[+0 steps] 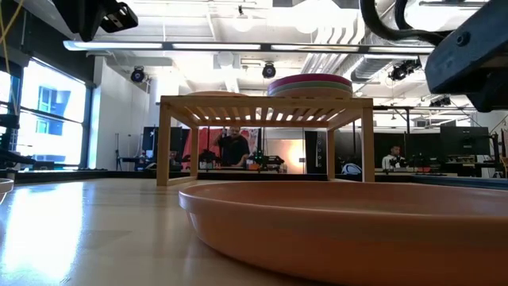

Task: Place and stack plates onto a shelf
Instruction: Stack the light green plate on the light pink plate on the shelf

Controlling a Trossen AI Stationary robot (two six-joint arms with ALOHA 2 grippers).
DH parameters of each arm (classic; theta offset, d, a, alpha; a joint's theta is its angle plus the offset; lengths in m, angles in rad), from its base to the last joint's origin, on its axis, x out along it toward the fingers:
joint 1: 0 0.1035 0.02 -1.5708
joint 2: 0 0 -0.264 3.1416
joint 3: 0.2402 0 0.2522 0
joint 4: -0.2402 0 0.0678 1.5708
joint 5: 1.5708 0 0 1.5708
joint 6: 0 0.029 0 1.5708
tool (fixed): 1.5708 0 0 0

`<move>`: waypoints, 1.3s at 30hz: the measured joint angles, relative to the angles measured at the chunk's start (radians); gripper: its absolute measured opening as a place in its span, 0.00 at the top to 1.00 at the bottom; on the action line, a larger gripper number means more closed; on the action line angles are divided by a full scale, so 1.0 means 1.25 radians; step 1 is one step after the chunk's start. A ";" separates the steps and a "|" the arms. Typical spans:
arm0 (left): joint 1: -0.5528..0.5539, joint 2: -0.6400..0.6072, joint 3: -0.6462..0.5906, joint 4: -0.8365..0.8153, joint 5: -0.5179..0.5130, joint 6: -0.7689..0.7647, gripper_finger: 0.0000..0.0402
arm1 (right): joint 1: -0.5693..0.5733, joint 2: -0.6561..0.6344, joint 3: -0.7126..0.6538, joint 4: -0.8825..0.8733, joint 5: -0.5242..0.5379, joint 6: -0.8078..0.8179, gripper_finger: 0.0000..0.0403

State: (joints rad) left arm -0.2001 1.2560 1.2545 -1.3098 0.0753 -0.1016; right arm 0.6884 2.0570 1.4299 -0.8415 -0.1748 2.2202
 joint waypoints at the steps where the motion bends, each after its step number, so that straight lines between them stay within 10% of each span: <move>1: 0.000 0.000 0.000 0.000 0.000 0.000 0.84 | 0.000 0.001 0.007 -0.008 0.003 0.000 0.98; 26: 0.000 0.000 0.001 0.009 0.000 0.000 0.84 | -0.044 0.000 0.417 -0.572 0.252 -0.059 1.00; 39: 0.000 0.000 0.001 0.020 -0.001 -0.005 0.84 | -0.147 -0.059 0.444 -0.580 0.428 -0.298 1.00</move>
State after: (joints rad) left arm -0.1997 1.2564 1.2552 -1.2842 0.0742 -0.1076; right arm 0.5044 1.9839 1.9846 -1.5659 0.3605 1.8480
